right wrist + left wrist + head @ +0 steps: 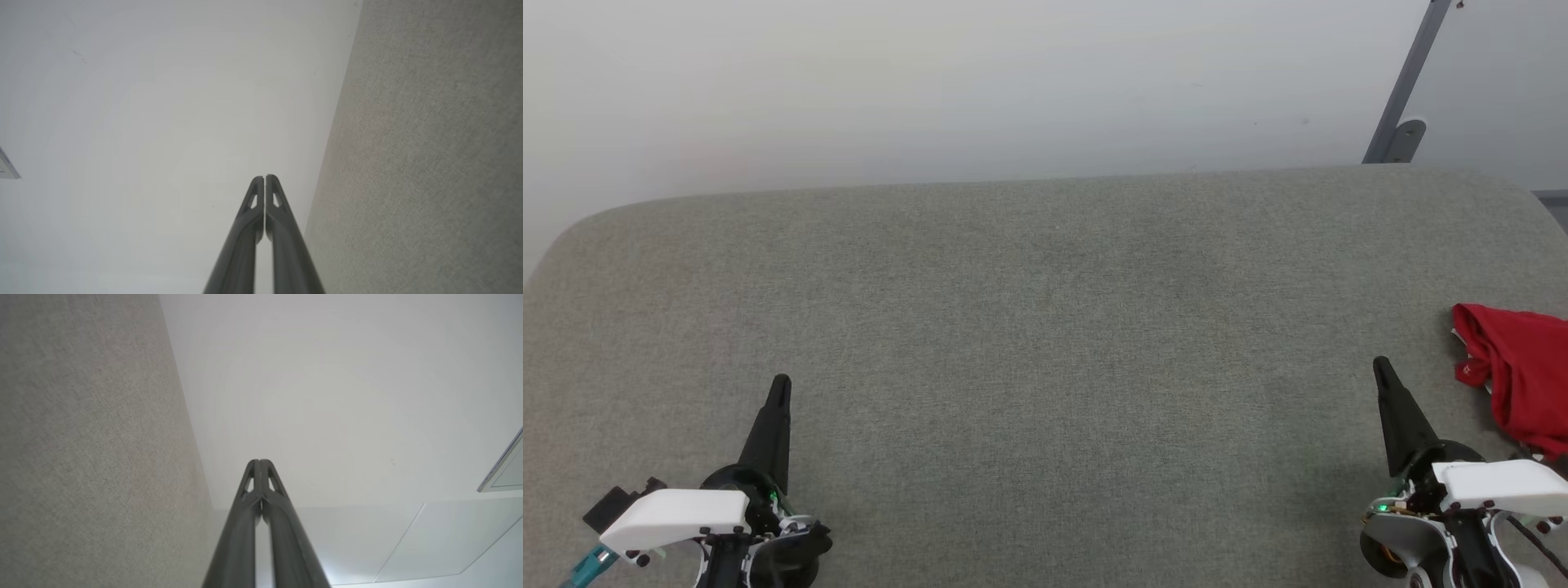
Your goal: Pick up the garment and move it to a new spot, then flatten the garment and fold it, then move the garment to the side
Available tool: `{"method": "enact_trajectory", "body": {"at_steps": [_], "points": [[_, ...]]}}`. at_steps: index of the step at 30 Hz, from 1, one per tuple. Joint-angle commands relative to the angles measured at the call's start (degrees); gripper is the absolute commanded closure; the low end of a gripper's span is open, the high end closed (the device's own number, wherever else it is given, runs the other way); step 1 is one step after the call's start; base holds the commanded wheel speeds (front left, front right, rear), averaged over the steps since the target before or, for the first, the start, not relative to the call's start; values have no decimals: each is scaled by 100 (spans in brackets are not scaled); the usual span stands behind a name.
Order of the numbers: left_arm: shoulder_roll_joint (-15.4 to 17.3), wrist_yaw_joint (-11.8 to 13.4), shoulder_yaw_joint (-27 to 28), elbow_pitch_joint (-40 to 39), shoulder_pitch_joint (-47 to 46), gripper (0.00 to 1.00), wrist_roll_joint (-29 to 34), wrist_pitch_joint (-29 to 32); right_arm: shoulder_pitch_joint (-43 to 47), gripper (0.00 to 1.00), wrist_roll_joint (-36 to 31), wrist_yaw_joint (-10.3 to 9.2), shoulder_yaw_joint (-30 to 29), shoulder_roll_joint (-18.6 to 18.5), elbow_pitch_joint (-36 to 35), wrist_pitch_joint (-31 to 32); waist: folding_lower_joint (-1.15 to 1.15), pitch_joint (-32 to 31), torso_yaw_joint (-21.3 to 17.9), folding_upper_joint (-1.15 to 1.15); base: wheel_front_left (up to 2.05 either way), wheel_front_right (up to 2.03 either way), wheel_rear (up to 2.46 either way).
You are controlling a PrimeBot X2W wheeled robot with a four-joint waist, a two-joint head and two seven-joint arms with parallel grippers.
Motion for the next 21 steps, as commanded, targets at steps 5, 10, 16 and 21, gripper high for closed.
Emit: {"method": "enact_trajectory", "body": {"at_steps": [5, 10, 16, 21], "points": [[-13, 11, 46, 10, -94, 100, -92, 52, -73, 100, 109, 0, 5, 12, 17, 41, 0, 1, -11, 0, 0, 0, 0], [-19, 11, 54, 10, -95, 100, -80, 52, -72, 100, 109, 0, 5, 12, 16, 40, 0, 1, -11, 0, 0, 0, 0], [-25, 11, 61, 11, -96, 100, -66, 60, -72, 100, 109, 0, 7, 12, 16, 41, 0, 1, -11, 0, 0, 0, 0], [-33, 11, 69, 10, -97, 100, -56, 71, -72, 100, 109, 0, 7, 12, 16, 40, 0, 1, -11, 0, 0, 0, 0]]}}
